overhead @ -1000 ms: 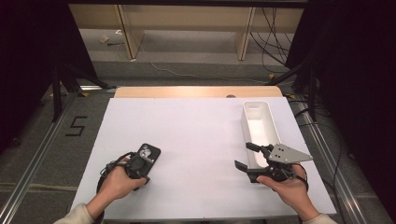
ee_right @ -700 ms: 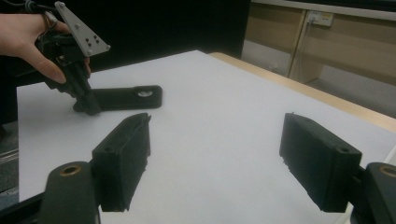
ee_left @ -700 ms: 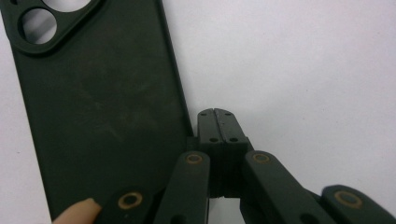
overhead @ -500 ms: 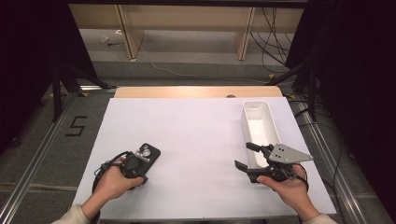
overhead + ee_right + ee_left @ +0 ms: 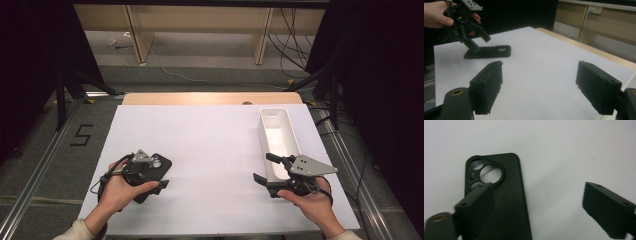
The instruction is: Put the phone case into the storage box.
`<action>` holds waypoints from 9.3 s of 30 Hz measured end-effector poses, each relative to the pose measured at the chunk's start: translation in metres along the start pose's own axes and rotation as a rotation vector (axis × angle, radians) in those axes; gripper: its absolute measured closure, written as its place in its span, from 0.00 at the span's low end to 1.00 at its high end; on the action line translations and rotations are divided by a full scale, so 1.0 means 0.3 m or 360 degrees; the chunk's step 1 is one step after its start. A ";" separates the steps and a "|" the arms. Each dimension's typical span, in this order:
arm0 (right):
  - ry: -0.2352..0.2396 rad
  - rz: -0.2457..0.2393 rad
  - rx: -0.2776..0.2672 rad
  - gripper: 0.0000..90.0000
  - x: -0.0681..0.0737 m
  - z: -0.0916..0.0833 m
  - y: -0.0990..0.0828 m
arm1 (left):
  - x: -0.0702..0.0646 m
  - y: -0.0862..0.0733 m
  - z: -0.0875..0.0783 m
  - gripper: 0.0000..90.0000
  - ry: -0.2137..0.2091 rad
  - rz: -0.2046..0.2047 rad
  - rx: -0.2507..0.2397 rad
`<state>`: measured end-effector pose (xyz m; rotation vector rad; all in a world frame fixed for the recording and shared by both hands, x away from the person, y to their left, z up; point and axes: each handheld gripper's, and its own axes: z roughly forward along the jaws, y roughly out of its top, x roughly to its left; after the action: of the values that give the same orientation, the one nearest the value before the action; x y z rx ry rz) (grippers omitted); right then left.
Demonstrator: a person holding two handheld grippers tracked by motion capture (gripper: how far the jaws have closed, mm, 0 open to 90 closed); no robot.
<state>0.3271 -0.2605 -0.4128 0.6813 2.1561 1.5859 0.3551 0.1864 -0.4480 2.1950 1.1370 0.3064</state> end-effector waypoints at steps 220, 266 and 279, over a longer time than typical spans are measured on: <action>-0.0038 0.0020 -0.0017 0.25 0.002 0.018 0.006 | -0.051 0.123 0.026 0.17 0.0049 0.0035 -0.0450; -0.0090 0.0043 0.0002 0.13 0.009 0.115 0.051 | -0.117 0.152 0.061 0.17 0.0017 0.0119 -0.0465; -0.0118 0.0069 0.0017 0.14 -0.008 0.141 0.058 | -0.156 0.174 0.089 0.17 -0.0015 0.0161 -0.0454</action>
<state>0.3556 -0.2248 -0.4086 0.7823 2.1112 1.5470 0.3734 0.1157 -0.4315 2.0014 0.9161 0.4708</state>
